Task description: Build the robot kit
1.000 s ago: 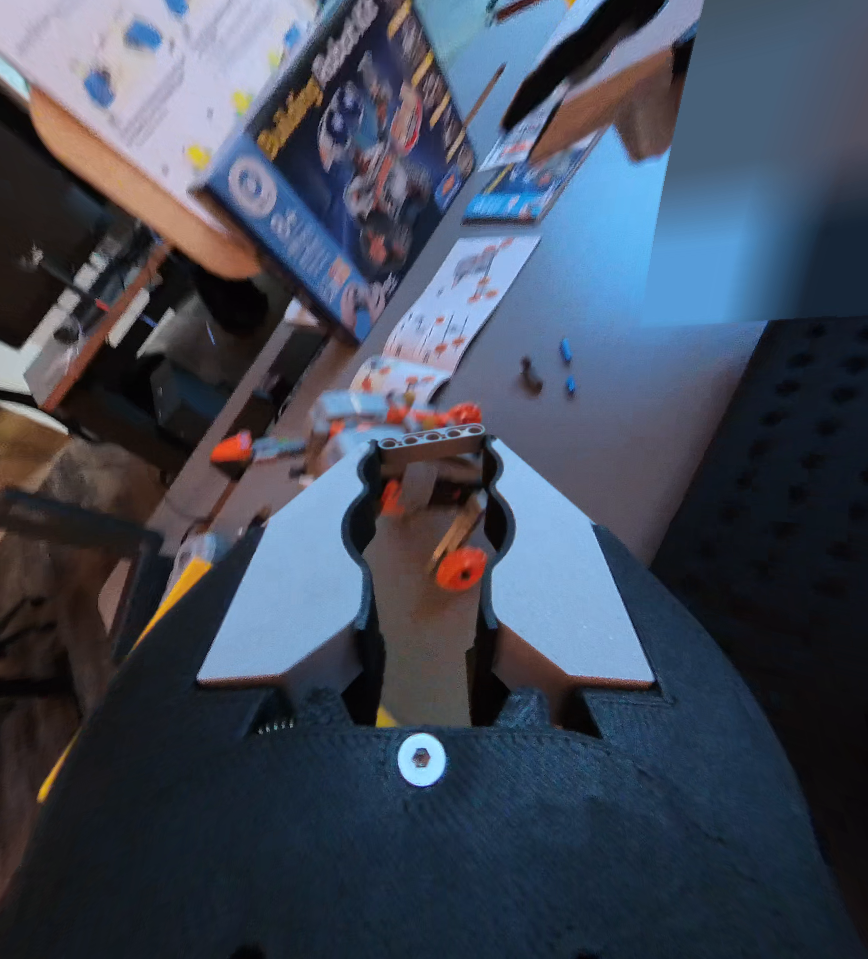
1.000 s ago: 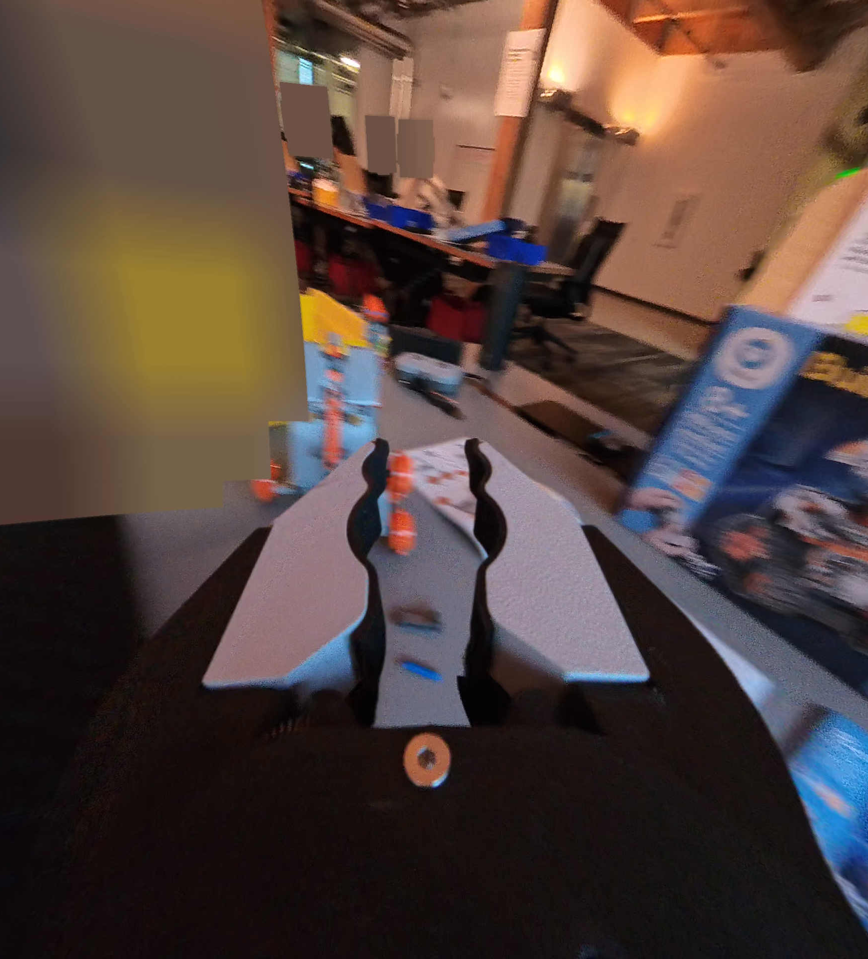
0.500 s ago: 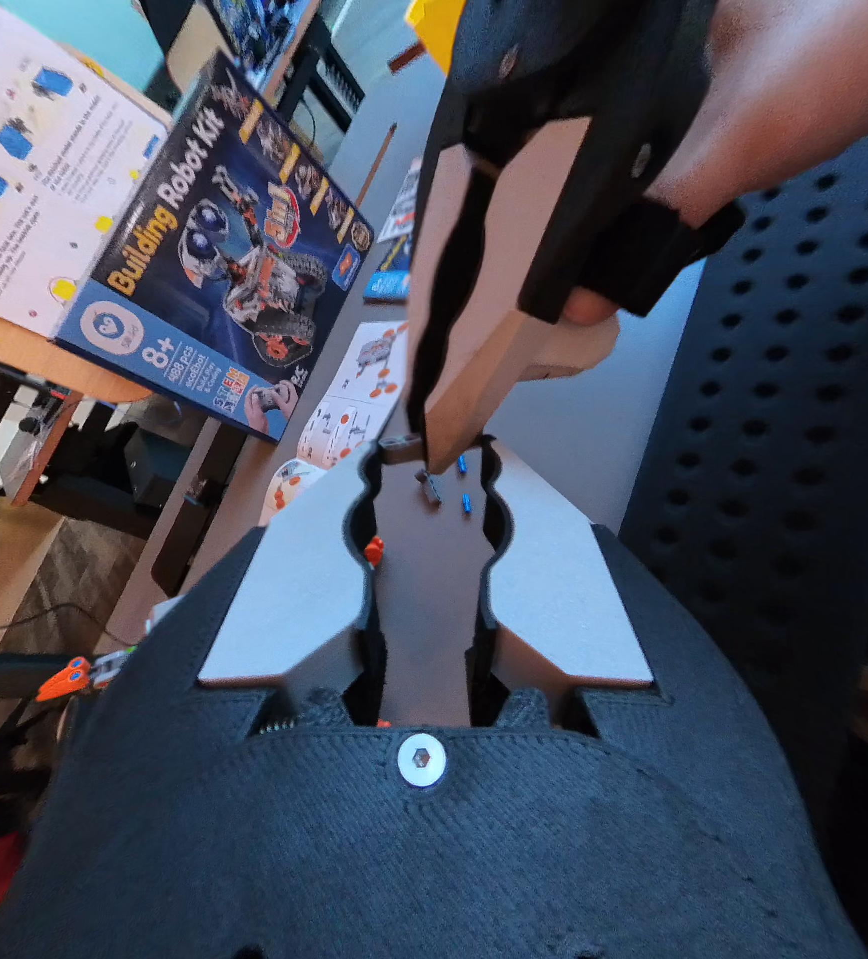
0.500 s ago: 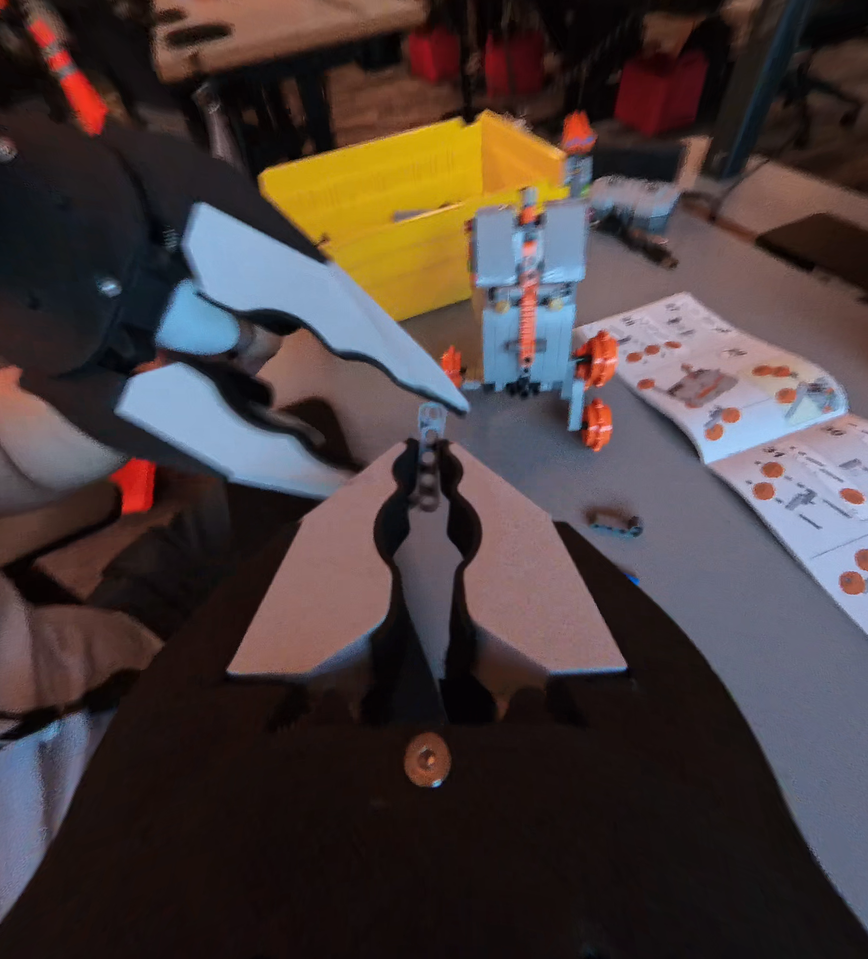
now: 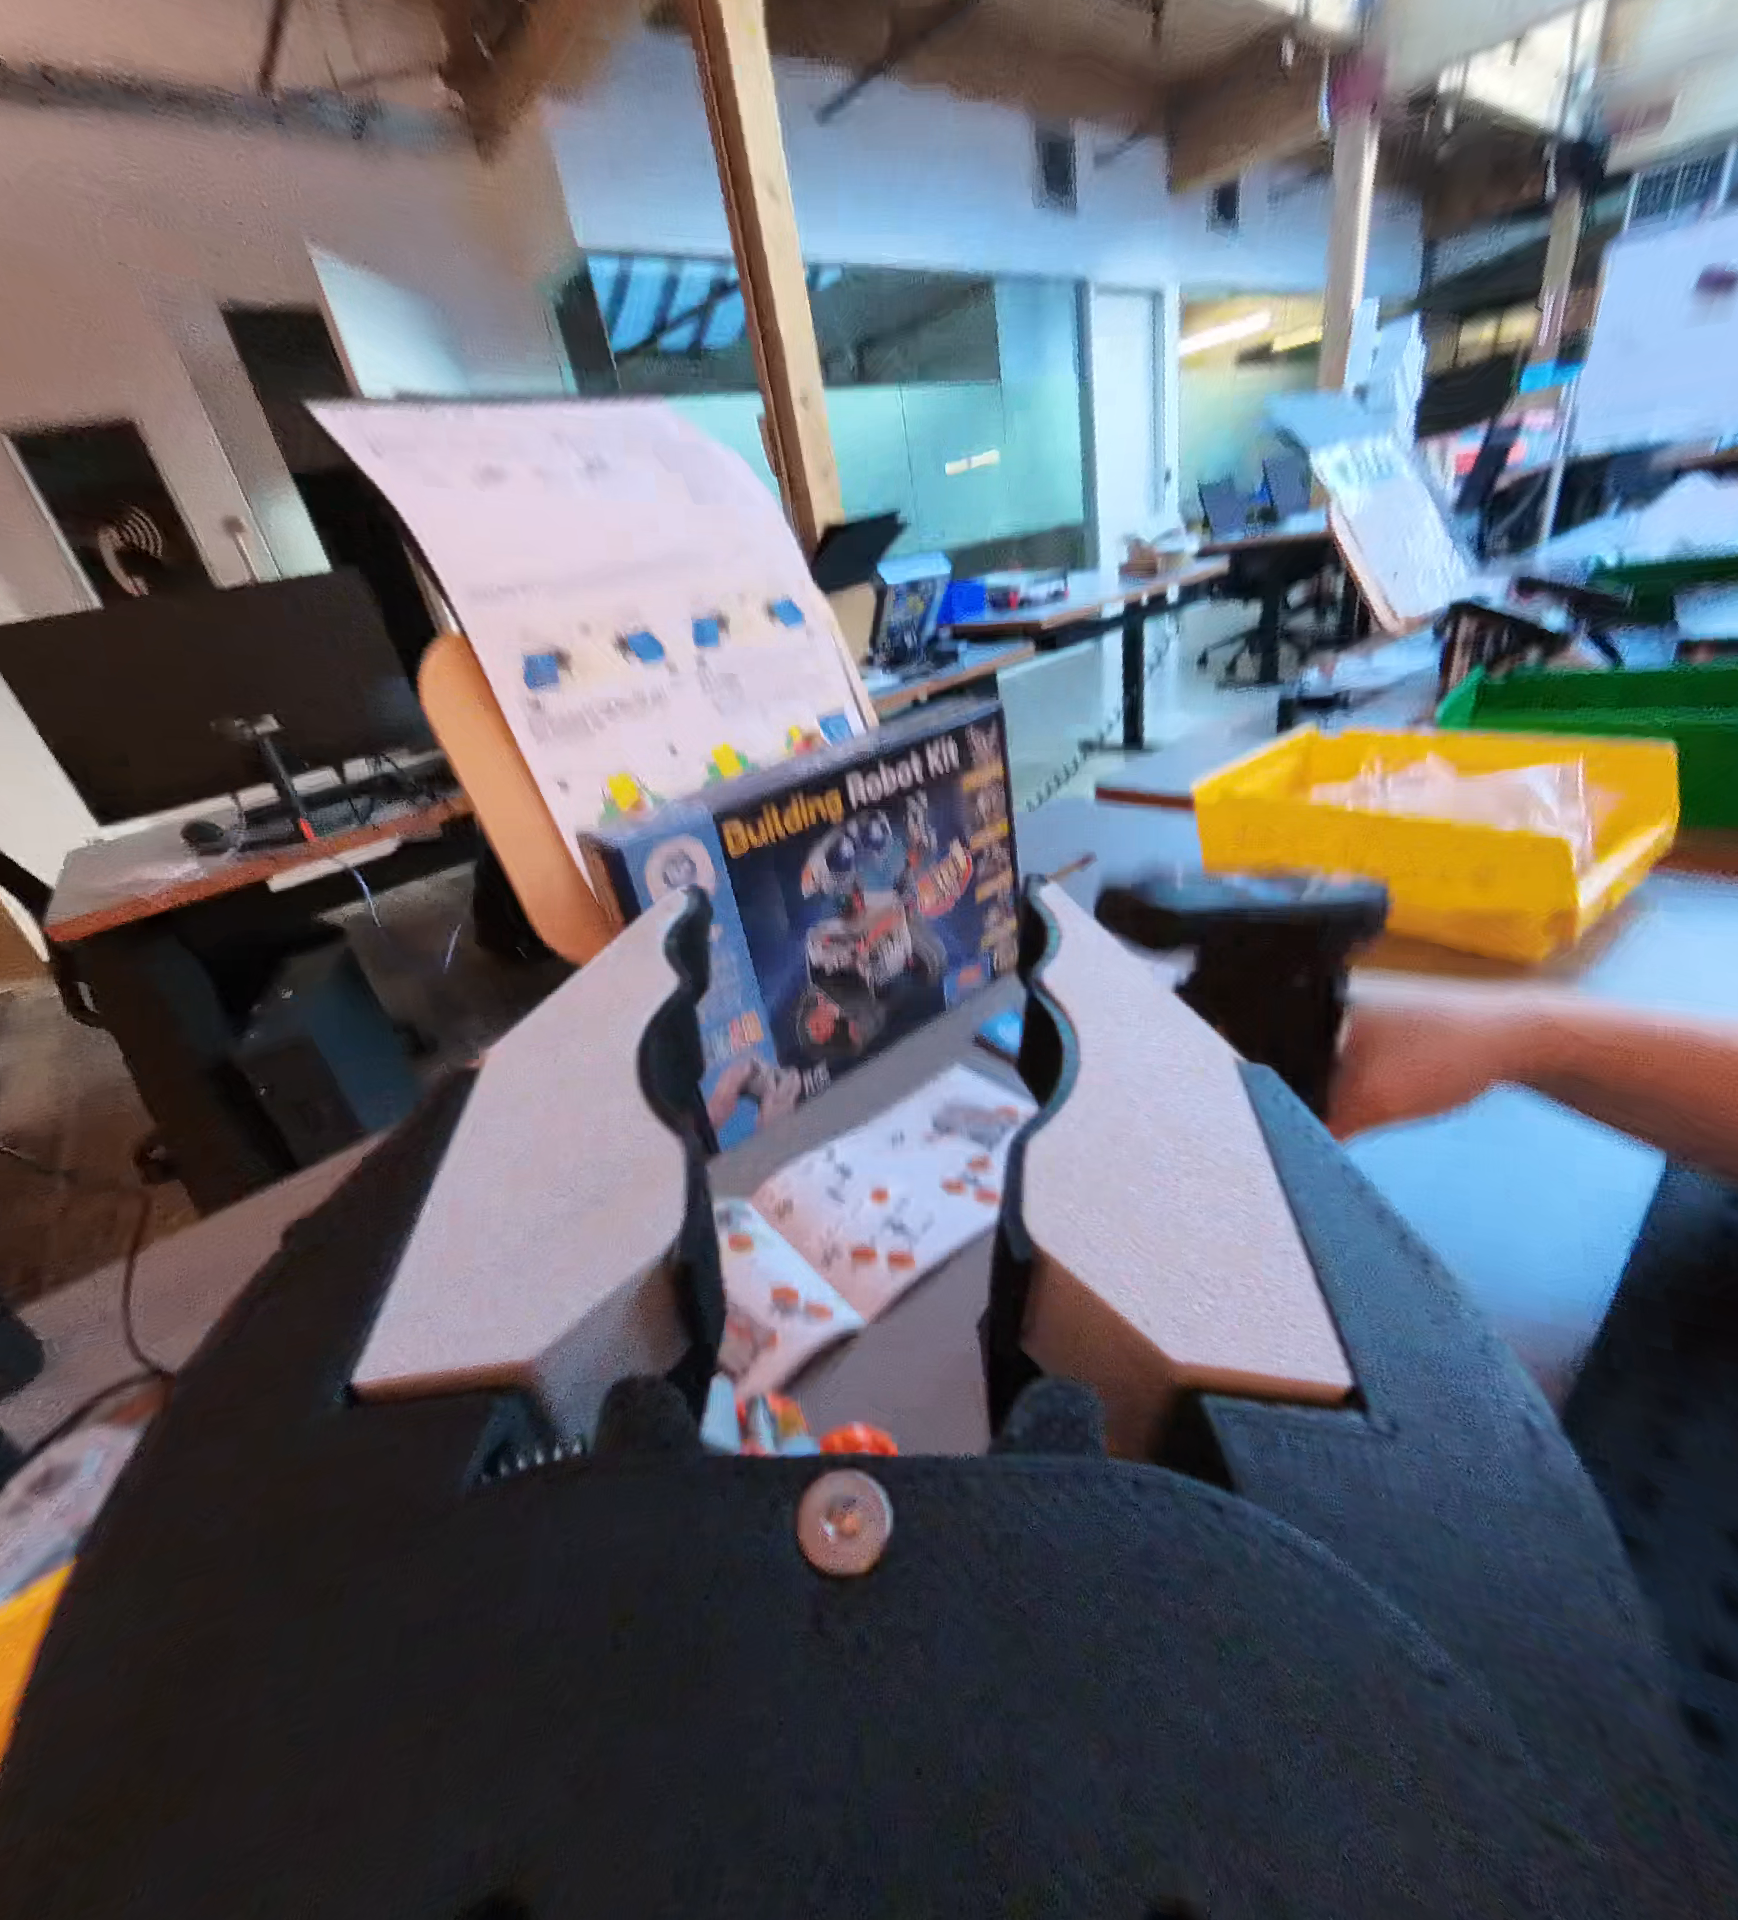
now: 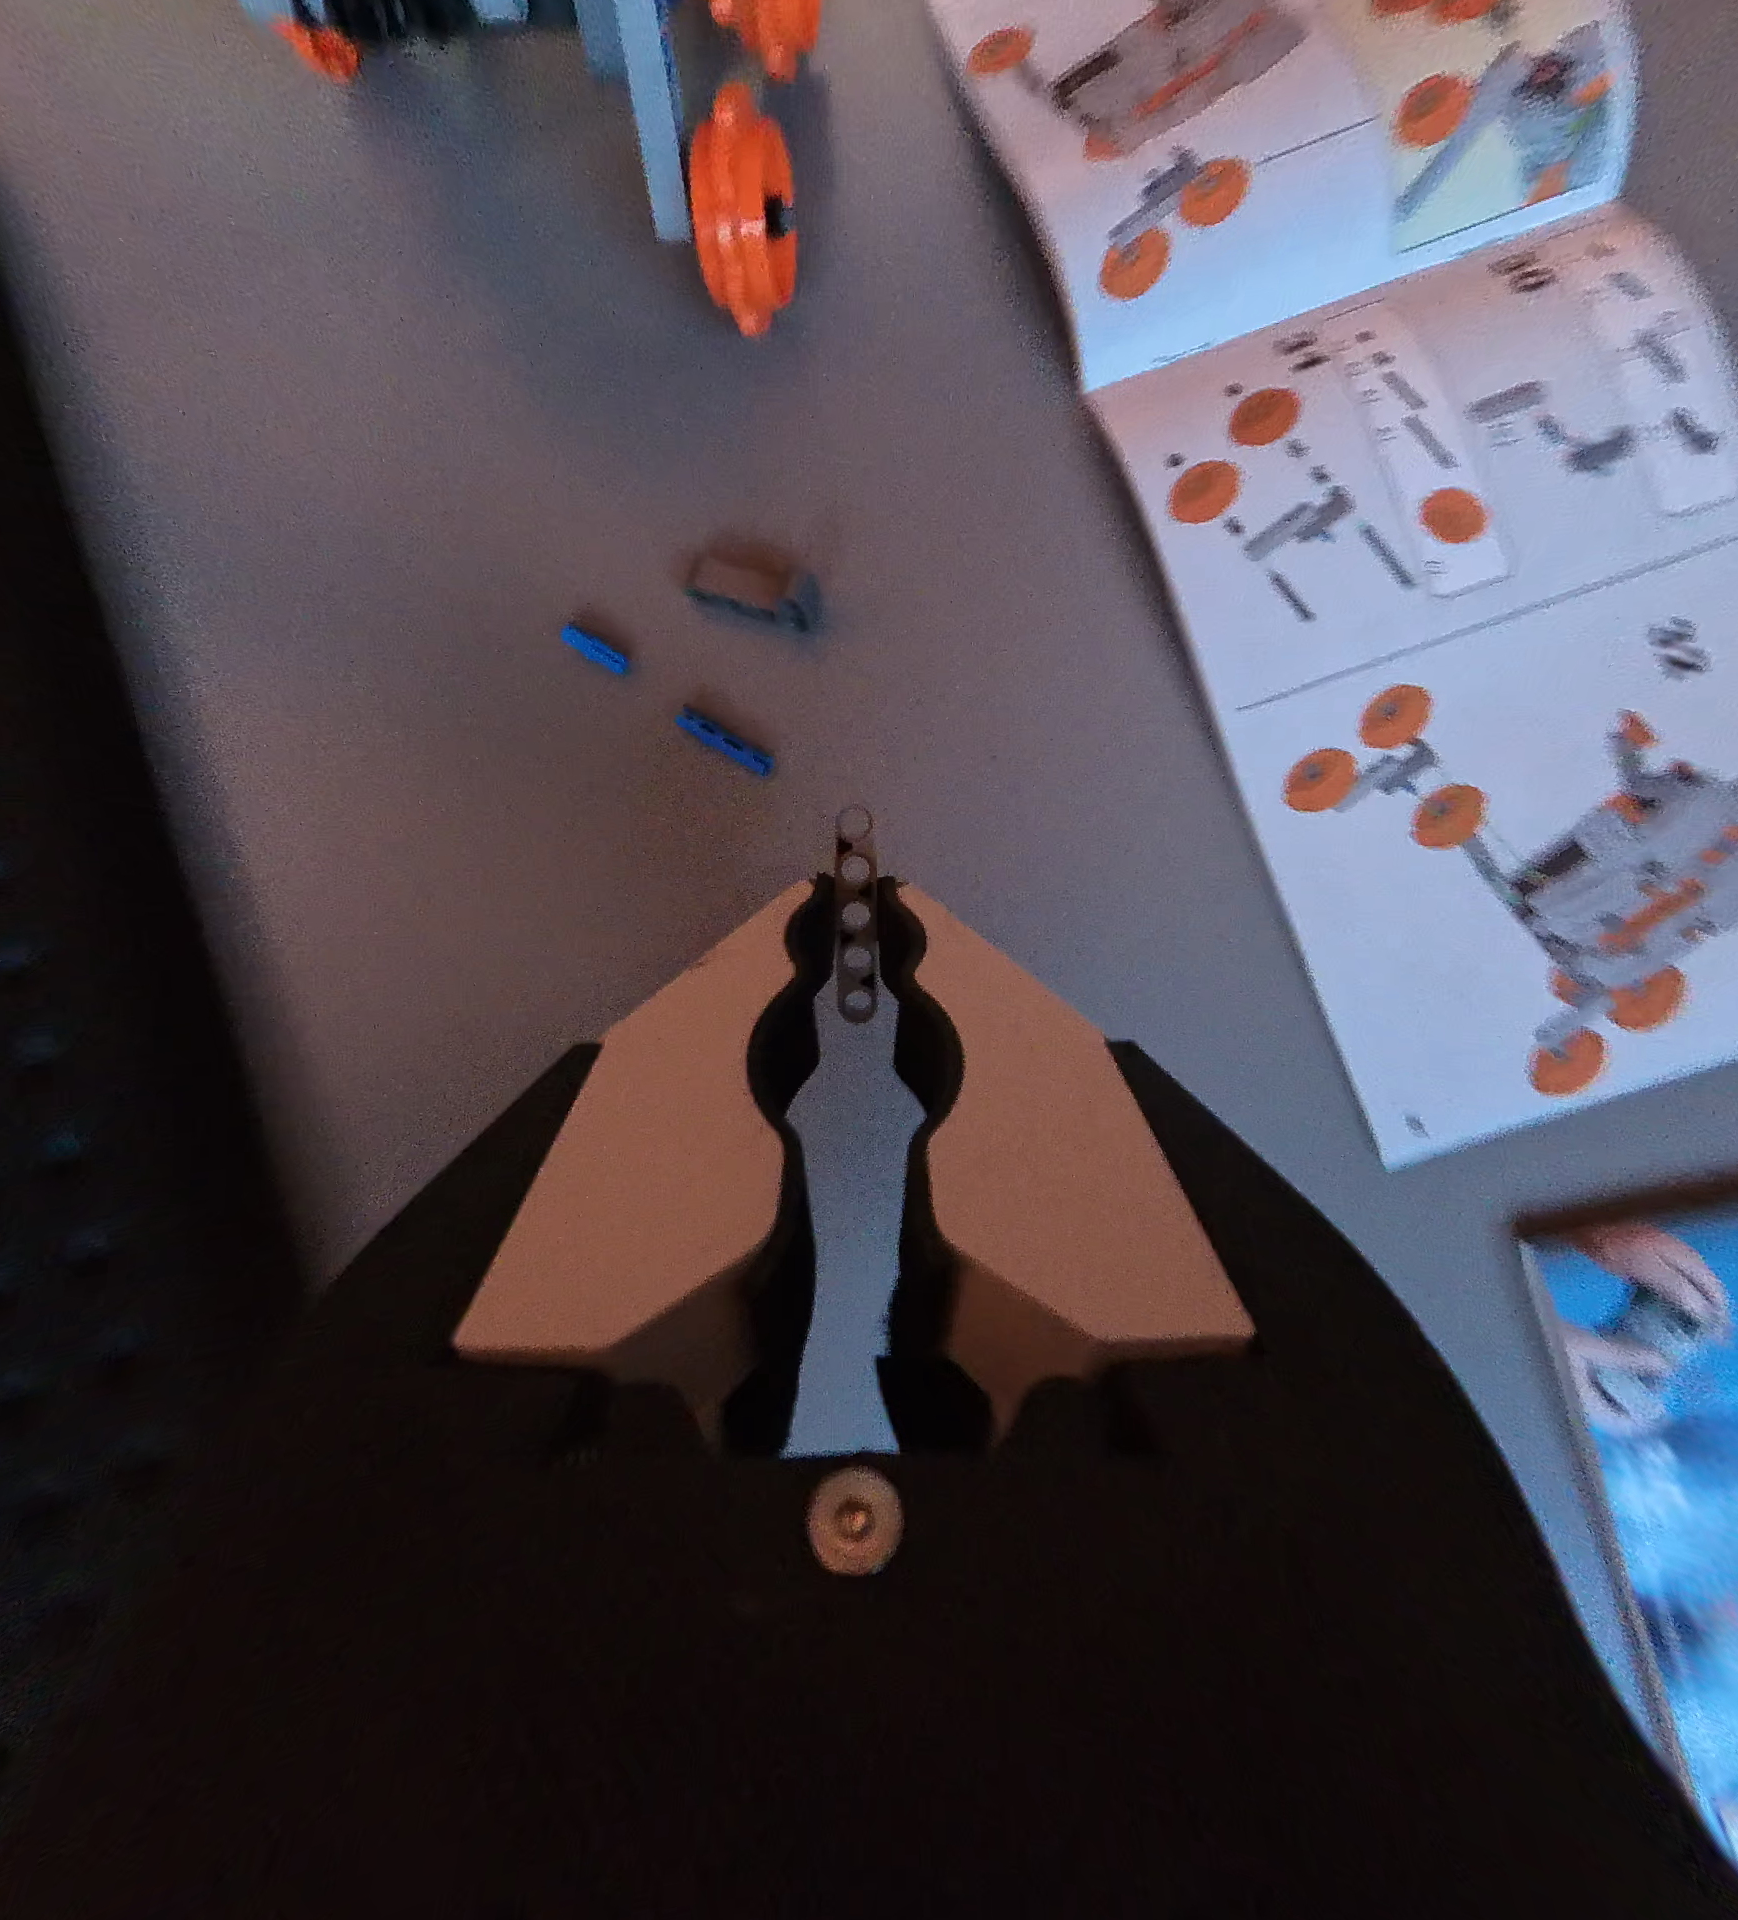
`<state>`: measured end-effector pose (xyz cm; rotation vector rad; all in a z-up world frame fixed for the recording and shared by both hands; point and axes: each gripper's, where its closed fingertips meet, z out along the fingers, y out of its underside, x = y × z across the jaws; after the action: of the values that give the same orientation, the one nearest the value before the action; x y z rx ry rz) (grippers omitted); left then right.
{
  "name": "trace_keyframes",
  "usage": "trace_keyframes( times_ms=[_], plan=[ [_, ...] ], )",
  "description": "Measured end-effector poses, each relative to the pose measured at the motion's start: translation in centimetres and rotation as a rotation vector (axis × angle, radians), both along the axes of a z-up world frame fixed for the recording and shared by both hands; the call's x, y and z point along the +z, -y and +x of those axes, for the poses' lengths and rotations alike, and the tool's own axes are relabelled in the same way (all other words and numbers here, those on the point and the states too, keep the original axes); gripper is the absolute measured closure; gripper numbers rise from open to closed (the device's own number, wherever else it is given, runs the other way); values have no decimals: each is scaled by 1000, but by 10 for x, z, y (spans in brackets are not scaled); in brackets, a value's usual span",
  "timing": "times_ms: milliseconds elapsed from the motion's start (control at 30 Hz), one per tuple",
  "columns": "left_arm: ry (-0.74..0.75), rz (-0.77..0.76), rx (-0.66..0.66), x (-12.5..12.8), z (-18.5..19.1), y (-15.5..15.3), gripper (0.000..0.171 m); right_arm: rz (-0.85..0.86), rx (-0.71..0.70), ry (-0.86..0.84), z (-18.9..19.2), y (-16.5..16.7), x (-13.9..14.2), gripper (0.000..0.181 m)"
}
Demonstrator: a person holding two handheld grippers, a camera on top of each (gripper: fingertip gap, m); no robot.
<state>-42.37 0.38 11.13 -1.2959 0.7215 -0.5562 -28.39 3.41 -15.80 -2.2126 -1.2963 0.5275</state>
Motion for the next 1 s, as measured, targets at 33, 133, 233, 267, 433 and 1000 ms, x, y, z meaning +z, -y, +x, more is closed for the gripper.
trace_keyframes(
  times_ms=[33,133,233,267,433,1000],
  plan=[
    [15,-13,0,16,-1,-7,105,-17,11,-14,-4,0,-8,173],
    [32,-67,-8,53,4,-30,79,-63,16,-66,-11,4,-18,173],
    [89,-64,-18,86,14,-47,62,-5,45,7,-4,5,-25,173],
    [102,-62,9,90,14,-54,61,0,45,10,-3,5,-27,172],
    [92,-164,154,64,1,-90,80,21,49,-77,-2,9,-27,171],
    [71,-301,93,33,-13,-120,111,409,117,-66,4,-9,14,155]
  ],
)
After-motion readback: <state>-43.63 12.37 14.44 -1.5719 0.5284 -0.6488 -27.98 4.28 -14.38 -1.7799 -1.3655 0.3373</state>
